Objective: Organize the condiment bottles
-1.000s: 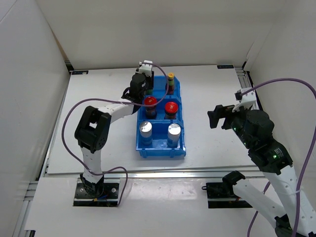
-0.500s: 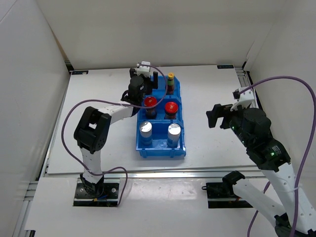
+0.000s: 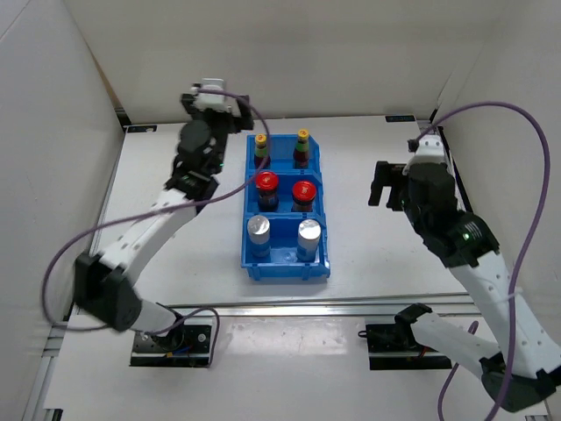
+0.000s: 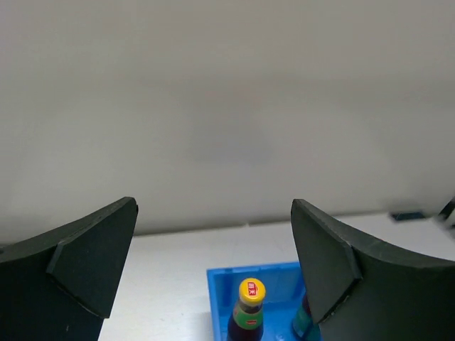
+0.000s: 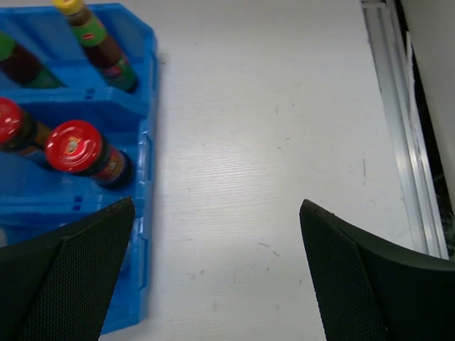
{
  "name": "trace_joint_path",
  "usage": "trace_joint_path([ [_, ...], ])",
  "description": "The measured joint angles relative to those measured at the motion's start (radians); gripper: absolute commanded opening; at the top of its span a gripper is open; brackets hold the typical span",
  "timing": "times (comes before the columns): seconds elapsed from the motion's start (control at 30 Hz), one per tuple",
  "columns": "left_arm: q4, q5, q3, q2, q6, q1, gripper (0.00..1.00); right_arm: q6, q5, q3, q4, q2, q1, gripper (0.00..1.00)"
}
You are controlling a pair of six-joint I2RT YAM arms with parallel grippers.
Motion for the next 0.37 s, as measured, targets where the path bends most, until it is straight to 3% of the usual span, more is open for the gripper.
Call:
trace_joint_path([
  [0.2,-0.228,-0.07,-0.107,-0.47,0.0,0.004,1.0,0.03,0.028,0.077,-0.061,0.125,0.0,1.0],
  [0.37,-0.421,-0.191,-0.305,-0.691,-0.004,0.029,1.0,0.082,-0.004,0.042,-0.055,0.097,0.0,1.0],
])
